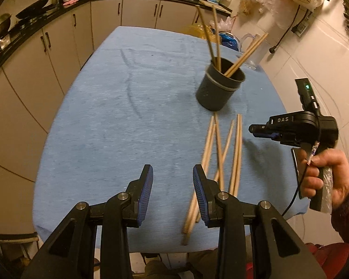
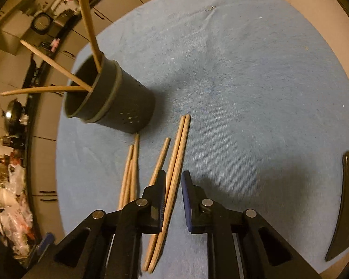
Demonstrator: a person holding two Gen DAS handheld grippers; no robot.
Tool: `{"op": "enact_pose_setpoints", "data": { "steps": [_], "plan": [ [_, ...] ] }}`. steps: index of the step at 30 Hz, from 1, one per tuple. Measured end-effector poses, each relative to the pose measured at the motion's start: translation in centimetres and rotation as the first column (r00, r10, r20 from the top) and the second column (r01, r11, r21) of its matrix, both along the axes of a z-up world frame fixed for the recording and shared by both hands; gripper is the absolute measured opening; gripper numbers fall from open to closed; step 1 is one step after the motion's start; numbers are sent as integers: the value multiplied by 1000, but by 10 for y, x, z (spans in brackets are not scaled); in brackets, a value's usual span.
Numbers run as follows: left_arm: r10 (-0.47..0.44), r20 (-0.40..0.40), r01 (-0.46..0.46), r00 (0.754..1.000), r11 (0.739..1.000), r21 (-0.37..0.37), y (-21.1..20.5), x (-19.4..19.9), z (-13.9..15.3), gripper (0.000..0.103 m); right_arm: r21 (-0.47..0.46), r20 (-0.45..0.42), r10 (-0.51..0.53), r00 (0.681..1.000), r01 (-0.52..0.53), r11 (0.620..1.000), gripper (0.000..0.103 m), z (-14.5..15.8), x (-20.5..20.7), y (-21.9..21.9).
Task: Organize utensils
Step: 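Move both open grippers down toward the loose chopsticks on the cloth, then grasp a wooden chopstick with the left gripper while the right gripper grasps another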
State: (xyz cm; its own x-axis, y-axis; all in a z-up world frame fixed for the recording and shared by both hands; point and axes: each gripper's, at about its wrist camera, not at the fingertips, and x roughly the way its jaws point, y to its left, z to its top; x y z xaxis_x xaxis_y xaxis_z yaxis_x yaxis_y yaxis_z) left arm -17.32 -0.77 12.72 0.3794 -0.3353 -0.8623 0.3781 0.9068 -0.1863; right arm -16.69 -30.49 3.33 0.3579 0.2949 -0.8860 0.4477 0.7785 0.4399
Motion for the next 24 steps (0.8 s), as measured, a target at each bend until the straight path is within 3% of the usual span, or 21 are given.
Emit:
{"op": "enact_pose_setpoints", "data": {
  "steps": [13,24],
  "plan": [
    [-6,-5,6,1000,1000,7,12,12,-2,34,-113,-105,31,994,-43,993,9,-25,23,22],
    [-129,-62,129,990,992,0,-41,34,-22,34,-153,-153,37,987,-60,986,8,-24,2,2]
  ]
}}
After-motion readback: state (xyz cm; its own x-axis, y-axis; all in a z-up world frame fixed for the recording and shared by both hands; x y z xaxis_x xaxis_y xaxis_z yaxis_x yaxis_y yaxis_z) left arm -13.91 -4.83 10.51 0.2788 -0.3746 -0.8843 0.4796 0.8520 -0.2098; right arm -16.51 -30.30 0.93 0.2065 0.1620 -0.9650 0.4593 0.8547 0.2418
